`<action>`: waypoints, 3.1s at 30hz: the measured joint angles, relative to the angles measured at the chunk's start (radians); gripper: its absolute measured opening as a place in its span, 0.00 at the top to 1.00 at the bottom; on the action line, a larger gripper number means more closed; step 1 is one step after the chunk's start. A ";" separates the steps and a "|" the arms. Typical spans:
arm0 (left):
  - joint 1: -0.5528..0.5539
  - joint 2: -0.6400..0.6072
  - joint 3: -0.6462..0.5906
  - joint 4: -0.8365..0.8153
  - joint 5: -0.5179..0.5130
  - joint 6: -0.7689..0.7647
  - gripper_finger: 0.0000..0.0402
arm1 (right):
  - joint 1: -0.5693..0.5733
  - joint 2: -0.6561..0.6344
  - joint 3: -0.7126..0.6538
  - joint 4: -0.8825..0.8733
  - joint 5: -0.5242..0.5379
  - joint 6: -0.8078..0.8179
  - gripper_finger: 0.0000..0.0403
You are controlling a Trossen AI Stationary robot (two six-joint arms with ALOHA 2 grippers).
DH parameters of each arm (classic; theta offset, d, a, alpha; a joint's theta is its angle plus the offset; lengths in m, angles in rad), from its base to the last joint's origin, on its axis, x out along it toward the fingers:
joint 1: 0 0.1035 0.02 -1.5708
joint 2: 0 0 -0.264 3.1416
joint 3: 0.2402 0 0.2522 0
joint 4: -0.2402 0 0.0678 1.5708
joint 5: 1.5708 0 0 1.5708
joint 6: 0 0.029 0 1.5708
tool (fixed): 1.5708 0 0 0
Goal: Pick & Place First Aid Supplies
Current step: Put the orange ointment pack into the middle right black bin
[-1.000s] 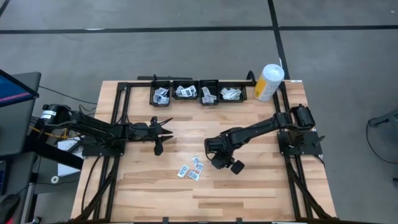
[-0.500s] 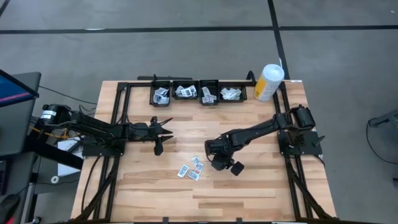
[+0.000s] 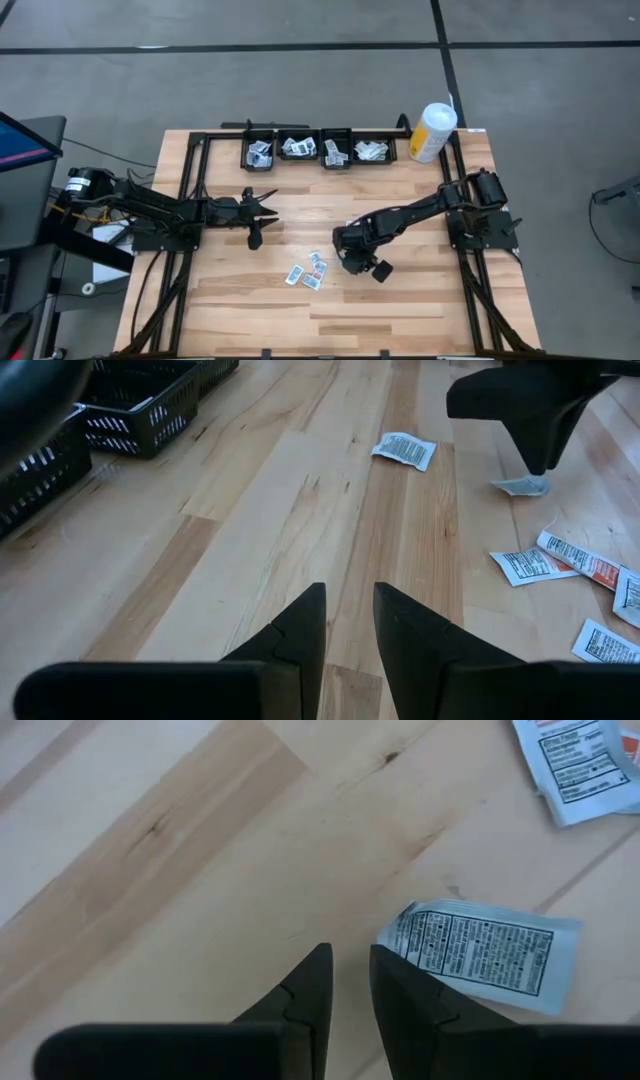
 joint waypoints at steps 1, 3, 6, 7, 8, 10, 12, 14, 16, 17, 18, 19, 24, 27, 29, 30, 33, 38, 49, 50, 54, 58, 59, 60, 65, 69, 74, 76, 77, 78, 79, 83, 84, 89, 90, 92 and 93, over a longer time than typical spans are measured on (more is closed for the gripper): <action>0.000 0.000 0.000 0.000 0.000 0.000 0.78 | 0.000 0.000 0.000 0.001 0.000 0.000 0.84; 0.000 0.000 0.000 0.000 0.000 0.000 0.78 | 0.000 0.000 0.000 0.001 0.000 0.000 0.84; 0.000 0.000 0.000 0.000 0.000 0.000 0.78 | 0.003 0.000 0.000 0.001 0.001 0.000 0.84; 0.000 0.000 0.000 0.000 0.000 0.000 0.78 | 0.003 0.000 0.000 0.001 0.001 0.000 0.84; 0.000 0.000 0.000 0.000 0.000 0.000 0.78 | 0.003 0.000 0.000 0.001 0.001 0.000 0.84; 0.000 0.000 0.000 0.000 0.000 0.000 0.78 | 0.003 0.000 0.000 0.001 0.001 0.000 0.84; 0.000 0.000 0.000 0.000 0.000 0.000 0.78 | 0.003 0.000 0.004 -0.002 0.002 0.000 0.84; 0.000 0.000 0.000 0.000 0.000 0.000 0.78 | 0.003 0.000 0.014 -0.001 0.002 0.000 0.84; 0.000 0.000 0.000 0.000 0.000 0.000 0.78 | 0.003 0.000 0.023 0.000 0.002 0.000 0.84; 0.000 0.000 0.000 0.000 0.000 0.000 0.78 | 0.003 0.000 0.025 0.000 0.002 0.000 0.84; 0.000 0.000 0.000 0.000 0.000 0.000 0.78 | 0.003 0.000 0.029 -0.001 0.004 0.000 0.84; 0.000 0.000 0.000 0.000 0.000 0.000 0.78 | 0.003 0.000 0.031 0.000 0.014 0.000 0.84; 0.000 0.000 0.000 0.000 0.000 0.000 0.78 | 0.003 0.000 0.032 0.001 0.040 0.000 0.84; 0.000 0.000 0.000 0.000 0.000 0.000 0.78 | 0.003 0.000 0.032 0.008 0.039 0.000 0.84; 0.000 0.000 0.000 0.000 0.000 0.000 0.78 | 0.003 0.000 0.032 0.016 0.033 0.000 0.84; 0.000 0.000 0.000 0.000 0.000 0.000 0.78 | 0.003 0.000 0.029 0.024 0.025 0.000 0.84; 0.000 0.000 0.000 0.000 0.000 0.000 0.78 | 0.003 0.000 -0.002 0.086 0.021 0.000 0.84; 0.000 0.000 0.000 0.000 0.000 0.000 0.78 | 0.003 0.000 -0.041 0.111 0.021 0.000 0.84; 0.000 0.000 0.000 0.000 0.000 0.000 0.78 | 0.003 -0.001 -0.048 0.120 0.074 0.000 0.85; 0.000 0.000 0.000 0.000 0.000 0.000 0.78 | 0.003 -0.001 -0.048 0.120 0.081 0.000 0.86; 0.000 0.000 0.000 0.000 0.000 0.000 0.78 | 0.002 -0.001 -0.048 0.121 0.093 -0.009 0.96; 0.000 0.000 0.000 0.000 0.000 0.000 0.78 | 0.002 -0.001 -0.048 0.126 0.097 -0.024 0.98; 0.000 0.000 0.000 0.000 0.000 0.000 0.78 | 0.002 -0.001 -0.048 0.129 0.097 -0.024 0.98; 0.000 0.000 0.000 0.000 0.000 0.000 0.78 | 0.002 -0.001 -0.047 0.130 0.098 -0.025 0.99; 0.000 0.000 0.000 0.000 0.000 0.000 0.78 | -0.002 0.002 0.024 0.084 0.116 -0.027 0.99; 0.000 0.000 0.000 0.000 0.000 0.000 0.78 | -0.014 0.001 0.097 0.043 0.110 -0.027 1.00; 0.000 0.000 0.000 0.000 0.000 0.000 0.78 | -0.041 0.001 0.168 0.022 0.077 -0.012 1.00; 0.000 0.000 0.000 0.000 0.000 0.000 0.78 | -0.058 0.001 0.199 0.024 0.011 0.007 1.00; 0.000 0.000 0.000 0.000 0.000 0.000 0.78 | -0.068 0.001 0.214 0.025 -0.032 0.018 1.00; 0.000 0.000 0.000 0.000 0.000 0.000 0.78 | -0.078 0.001 0.230 0.027 -0.080 0.029 1.00; 0.000 0.000 0.000 0.000 0.000 0.000 0.78 | -0.087 0.001 0.243 0.028 -0.135 0.041 1.00; 0.000 0.000 0.000 0.000 0.000 0.004 0.78 | -0.134 0.001 0.282 0.047 -0.381 0.119 1.00; 0.000 0.000 0.000 0.000 0.000 0.004 0.78 | -0.146 0.001 0.287 0.059 -0.436 0.135 1.00; 0.000 0.000 0.000 -0.001 0.000 0.004 0.78 | -0.184 0.000 0.288 0.113 -0.555 0.206 1.00; 0.000 0.000 0.000 -0.001 0.000 0.004 0.78 | -0.189 0.000 0.288 0.113 -0.555 0.206 1.00; 0.000 0.000 0.000 -0.004 0.000 0.005 0.78 | -0.195 0.000 0.288 0.113 -0.555 0.208 1.00; 0.000 0.000 0.000 -0.005 0.000 0.005 0.78 | -0.199 0.000 0.288 0.113 -0.555 0.209 1.00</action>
